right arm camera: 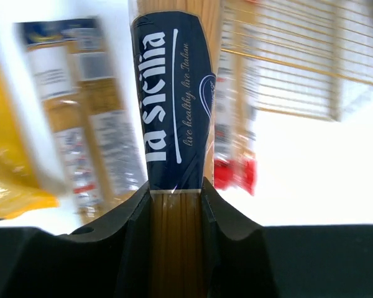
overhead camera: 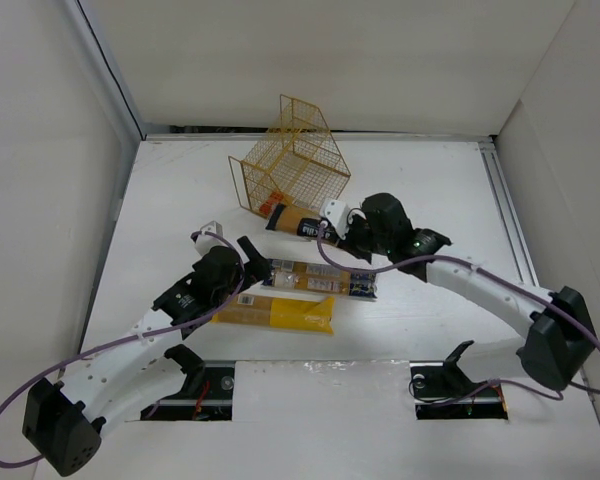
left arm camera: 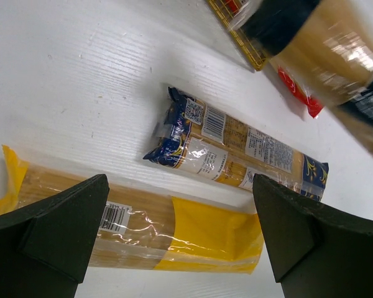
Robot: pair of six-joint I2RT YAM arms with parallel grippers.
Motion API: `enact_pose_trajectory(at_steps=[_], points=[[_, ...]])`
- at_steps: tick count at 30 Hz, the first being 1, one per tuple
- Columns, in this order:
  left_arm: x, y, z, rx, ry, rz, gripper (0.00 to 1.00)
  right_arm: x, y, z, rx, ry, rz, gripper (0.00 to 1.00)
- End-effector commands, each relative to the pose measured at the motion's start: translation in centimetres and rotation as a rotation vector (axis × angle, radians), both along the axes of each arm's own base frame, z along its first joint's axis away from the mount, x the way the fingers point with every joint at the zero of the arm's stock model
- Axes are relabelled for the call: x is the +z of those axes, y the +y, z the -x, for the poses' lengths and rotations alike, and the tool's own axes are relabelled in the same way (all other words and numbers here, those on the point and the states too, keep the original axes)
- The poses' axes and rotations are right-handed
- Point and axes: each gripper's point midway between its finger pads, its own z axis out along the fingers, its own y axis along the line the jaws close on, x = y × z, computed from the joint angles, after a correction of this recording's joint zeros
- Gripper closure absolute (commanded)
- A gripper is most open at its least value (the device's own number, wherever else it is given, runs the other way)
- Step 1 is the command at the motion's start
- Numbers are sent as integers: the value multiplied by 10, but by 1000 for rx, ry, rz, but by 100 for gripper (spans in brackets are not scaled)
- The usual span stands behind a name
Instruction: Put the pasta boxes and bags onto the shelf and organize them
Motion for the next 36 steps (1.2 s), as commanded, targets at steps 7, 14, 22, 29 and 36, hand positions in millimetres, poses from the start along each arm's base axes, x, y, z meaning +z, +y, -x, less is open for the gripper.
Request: enact_pose_trajectory(at_steps=[7,14,22,29,36], points=[[20,-4,-11,0,-52,14,0,102,-76,-54,-409,-370,-139,100],[26,-6,-13,-4,-69,19,0,110,-119,-62,-440,-378,-168,100],[41,-8,-27,-9,-110,-26,0,100,-134,-31,-413,-283,-122,100],[56,-21,-49,-26,-144,-54,0,98,-185,-10,-663,-231,-72,100],[94,-56,-99,-126,-228,-25,0,123,-227,4,-830,-293,-119,100]])
